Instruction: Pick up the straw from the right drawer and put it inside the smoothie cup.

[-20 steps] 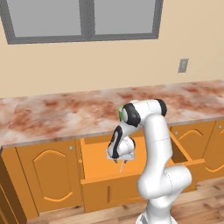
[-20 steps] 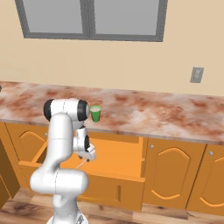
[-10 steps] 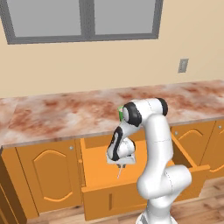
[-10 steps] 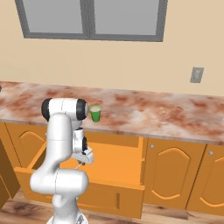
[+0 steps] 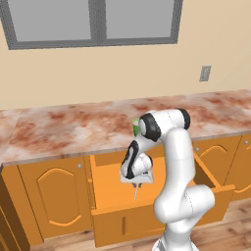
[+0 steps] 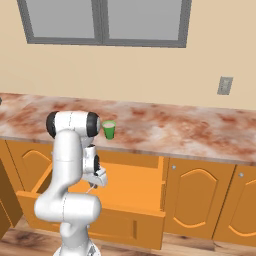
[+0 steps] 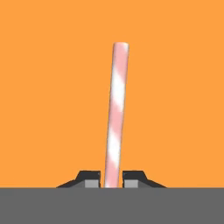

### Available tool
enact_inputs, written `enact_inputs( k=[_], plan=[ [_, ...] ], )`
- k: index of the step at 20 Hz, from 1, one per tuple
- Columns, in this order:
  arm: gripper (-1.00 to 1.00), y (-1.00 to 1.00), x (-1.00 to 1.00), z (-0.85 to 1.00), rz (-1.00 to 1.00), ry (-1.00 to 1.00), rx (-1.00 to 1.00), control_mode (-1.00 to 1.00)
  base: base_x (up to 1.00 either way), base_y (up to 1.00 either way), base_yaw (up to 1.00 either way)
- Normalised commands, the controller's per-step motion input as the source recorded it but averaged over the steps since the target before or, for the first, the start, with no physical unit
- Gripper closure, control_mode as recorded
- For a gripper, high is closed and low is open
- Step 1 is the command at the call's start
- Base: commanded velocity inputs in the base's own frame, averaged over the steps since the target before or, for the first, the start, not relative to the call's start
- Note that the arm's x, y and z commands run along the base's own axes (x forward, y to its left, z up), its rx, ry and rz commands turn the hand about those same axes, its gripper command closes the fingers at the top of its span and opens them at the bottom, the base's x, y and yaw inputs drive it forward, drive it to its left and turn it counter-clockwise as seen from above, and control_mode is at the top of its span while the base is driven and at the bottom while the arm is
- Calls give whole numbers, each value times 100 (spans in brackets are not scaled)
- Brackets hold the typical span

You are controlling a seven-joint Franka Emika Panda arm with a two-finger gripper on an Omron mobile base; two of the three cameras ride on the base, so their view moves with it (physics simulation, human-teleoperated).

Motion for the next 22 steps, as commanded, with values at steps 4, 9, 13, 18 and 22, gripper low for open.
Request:
enact_inputs(
  k=[4, 9, 13, 18, 22],
  plan=[
    [100, -11, -12, 64, -1, -5, 0, -100, 0, 0, 0],
    [100, -17, 0, 78, -3, -1, 0, -100, 0, 0, 0],
    [100, -17, -2, 84, -4, -5, 0, -100, 0, 0, 0],
    [100, -10, -1, 97, -2, -22, 1, -100, 0, 0, 0],
    [100, -22, 0, 100, 0, -20, 3, -100, 0, 0, 0]
  ],
)
